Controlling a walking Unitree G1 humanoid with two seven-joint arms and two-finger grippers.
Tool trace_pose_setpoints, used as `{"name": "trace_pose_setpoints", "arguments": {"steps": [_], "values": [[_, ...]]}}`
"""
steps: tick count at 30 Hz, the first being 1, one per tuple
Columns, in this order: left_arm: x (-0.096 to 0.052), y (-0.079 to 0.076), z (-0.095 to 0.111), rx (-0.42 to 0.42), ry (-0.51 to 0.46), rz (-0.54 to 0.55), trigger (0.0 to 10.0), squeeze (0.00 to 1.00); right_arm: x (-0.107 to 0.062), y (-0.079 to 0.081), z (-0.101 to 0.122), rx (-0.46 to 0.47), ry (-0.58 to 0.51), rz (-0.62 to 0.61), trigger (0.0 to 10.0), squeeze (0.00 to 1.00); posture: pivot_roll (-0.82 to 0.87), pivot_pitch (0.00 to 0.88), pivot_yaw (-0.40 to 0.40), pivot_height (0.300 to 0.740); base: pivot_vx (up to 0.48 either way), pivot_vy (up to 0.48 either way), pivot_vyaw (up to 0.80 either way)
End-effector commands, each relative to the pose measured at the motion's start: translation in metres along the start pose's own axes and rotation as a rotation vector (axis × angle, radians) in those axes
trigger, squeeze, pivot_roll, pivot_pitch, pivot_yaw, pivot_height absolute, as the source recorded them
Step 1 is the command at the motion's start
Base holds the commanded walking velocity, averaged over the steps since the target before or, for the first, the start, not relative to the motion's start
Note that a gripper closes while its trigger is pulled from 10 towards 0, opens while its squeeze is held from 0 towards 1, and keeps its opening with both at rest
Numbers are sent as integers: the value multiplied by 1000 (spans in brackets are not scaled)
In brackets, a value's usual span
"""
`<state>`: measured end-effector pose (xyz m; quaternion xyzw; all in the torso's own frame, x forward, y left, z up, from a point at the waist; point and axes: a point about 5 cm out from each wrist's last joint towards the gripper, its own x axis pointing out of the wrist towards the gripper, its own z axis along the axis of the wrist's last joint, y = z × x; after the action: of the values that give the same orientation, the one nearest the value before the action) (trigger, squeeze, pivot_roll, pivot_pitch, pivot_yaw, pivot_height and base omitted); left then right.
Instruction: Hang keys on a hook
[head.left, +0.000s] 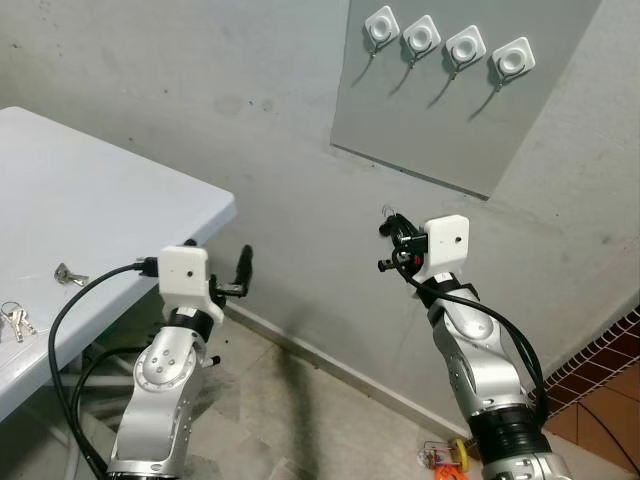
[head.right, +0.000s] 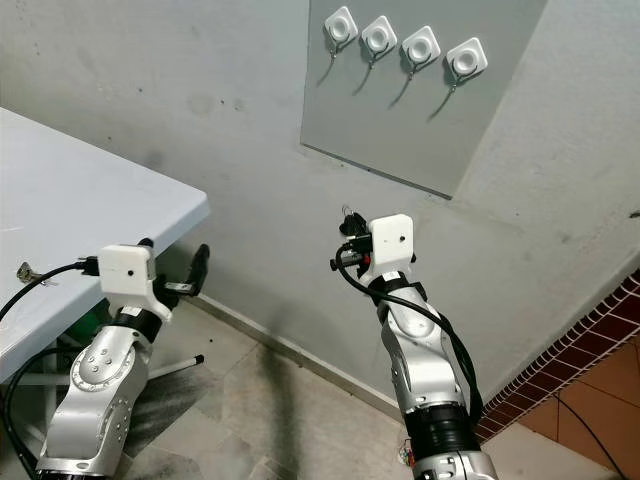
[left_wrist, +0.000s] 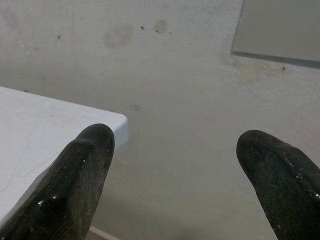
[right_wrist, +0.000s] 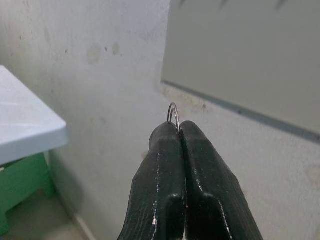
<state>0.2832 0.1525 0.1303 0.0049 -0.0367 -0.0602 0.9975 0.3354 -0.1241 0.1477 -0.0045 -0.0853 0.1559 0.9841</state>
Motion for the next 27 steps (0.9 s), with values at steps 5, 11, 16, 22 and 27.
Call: {"name": "trace_pose_setpoints", "arguments": {"steps": [5,11,16,22,27], "values": [[9,-17,18,21,-49,-105,10000,0,24,-12,29,-4,-99,-28,10000,0,13,52,-46,740,0,0,0],[12,-27,24,47,-64,-156,10000,0,37,-22,44,-19,-138,-48,10000,0,14,52,-42,740,0,0,0],[13,-31,30,52,-80,-191,10000,0,48,-35,60,-28,-183,-87,10000,0,14,53,-39,740,0,0,0],[14,-35,39,64,-103,-222,10000,0,56,-53,79,0,-240,-144,10000,0,19,52,-39,740,0,0,0],[14,-36,43,64,-113,-228,10000,0,56,-60,87,99,-292,-145,10000,0,24,52,-42,740,0,0,0]]}}
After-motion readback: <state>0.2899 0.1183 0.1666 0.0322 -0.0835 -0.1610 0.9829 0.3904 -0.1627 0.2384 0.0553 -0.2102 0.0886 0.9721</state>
